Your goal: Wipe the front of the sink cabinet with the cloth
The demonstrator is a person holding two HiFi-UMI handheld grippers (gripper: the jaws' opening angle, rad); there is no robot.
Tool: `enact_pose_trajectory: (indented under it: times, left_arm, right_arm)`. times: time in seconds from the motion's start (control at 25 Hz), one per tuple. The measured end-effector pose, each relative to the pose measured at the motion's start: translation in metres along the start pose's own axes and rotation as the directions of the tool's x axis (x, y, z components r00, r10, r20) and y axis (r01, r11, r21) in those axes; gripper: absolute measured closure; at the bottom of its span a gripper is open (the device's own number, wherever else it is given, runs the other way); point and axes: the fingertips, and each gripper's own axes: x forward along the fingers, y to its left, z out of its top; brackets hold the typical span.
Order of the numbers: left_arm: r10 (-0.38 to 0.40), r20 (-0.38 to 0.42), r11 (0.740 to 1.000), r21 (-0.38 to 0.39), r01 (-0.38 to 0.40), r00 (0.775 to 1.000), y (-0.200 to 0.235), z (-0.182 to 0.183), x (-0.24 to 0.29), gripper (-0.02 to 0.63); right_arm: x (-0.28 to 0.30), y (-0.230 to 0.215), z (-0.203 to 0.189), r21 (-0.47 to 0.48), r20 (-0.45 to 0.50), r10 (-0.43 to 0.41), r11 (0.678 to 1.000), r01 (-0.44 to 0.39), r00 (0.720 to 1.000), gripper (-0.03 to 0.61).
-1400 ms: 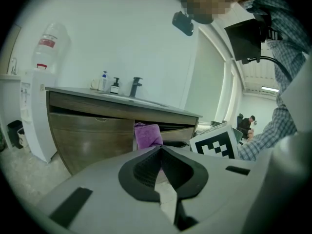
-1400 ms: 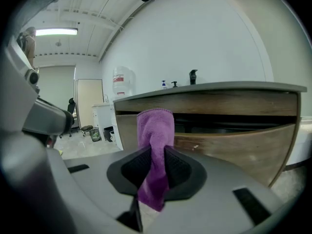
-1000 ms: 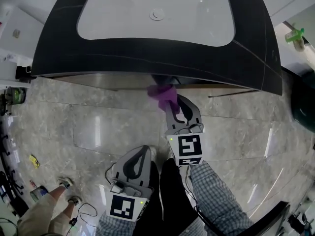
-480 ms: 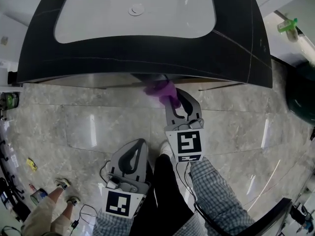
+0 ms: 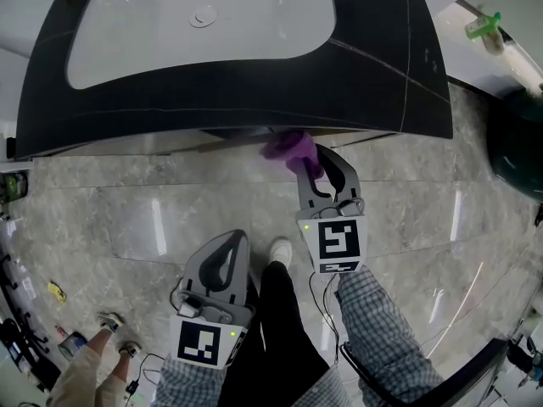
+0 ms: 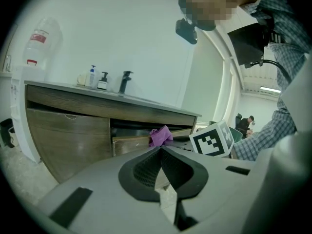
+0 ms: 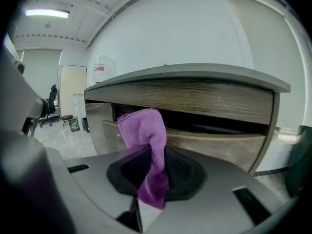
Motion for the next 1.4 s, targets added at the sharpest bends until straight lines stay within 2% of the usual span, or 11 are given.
enact_pose_trajectory:
  times: [0.24,0.64,1.04,1.28,1.4]
  left_arm:
    - [-0.023,-0.020,1.000,0.011,0.023,1.000,-0.010,-0.003,0.019,0.603]
    - [-0.063,-0.039,0.997,0.043,0.065,0.997,-0.026,-0.010,0.039,0.603]
    - [-0.118,-0.031,0.992,0.033,0.119,0.993,-0.045,-0.009,0.076,0.603]
    - [-0.159,-0.030,0.986,0.043,0.160,0.987,-0.058,-0.012,0.088,0.603]
    - [-0.160,-0.033,0.986,0.037,0.161,0.987,-0.060,-0.015,0.088,0.603]
  right_arm:
    - [-0.008,-0.028,-0.005,0.015,0.003,-0.028,0.999,0.028,1.000,0.502]
    - [-0.027,-0.086,-0.017,0.042,-0.002,-0.140,0.989,0.140,0.990,0.503]
    - [-0.043,-0.140,-0.032,0.082,-0.013,-0.258,0.963,0.258,0.966,0.503]
    - [-0.054,-0.176,-0.044,0.156,-0.019,-0.347,0.925,0.346,0.938,0.503]
    - [-0.057,-0.185,-0.050,0.144,-0.022,-0.372,0.917,0.371,0.928,0.503]
